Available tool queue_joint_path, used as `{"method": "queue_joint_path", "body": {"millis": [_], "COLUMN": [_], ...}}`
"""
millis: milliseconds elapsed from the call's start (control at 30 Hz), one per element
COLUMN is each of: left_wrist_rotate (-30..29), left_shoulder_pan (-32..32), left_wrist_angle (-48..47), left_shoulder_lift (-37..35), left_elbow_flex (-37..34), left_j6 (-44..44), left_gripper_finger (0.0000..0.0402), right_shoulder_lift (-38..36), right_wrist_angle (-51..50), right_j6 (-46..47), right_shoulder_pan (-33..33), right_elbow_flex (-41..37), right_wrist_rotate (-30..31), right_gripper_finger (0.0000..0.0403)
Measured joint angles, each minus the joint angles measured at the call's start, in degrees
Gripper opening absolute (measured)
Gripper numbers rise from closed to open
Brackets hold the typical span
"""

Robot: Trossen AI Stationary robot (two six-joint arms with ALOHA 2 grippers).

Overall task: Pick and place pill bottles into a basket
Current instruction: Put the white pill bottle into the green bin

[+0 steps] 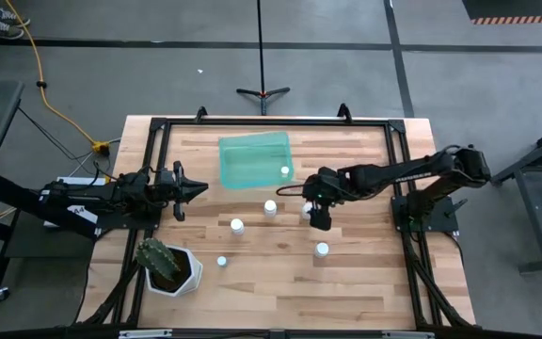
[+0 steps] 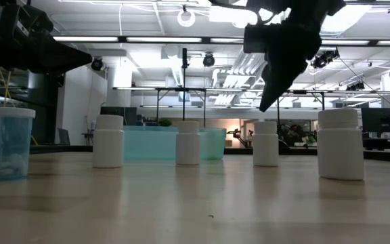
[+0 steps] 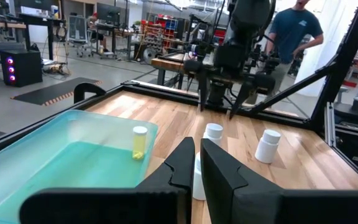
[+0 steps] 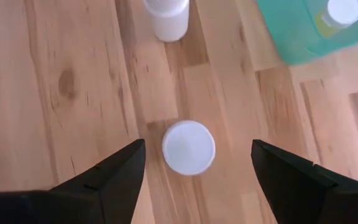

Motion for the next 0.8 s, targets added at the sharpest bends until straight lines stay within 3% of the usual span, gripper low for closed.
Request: {"method": "queue_joint_path", "body": {"millis": [800], "left_wrist_rotate": [0.0], "left_shoulder_pan": [0.0], "left_wrist_angle": [0.0], "left_shoulder_lift": [0.0], "left_elbow_flex": [0.0], "left_j6": [0.0], "left_gripper_finger": [0.0065], "right_shoulder_lift": [0.0], "right_wrist_angle": [20.8], "right_j6": [2.1], "right_shoulder_pan": [0.1], "right_elbow_flex": [-13.0], "right_wrist_rotate": [-0.3], "right_gripper_finger": [0.0280]}}
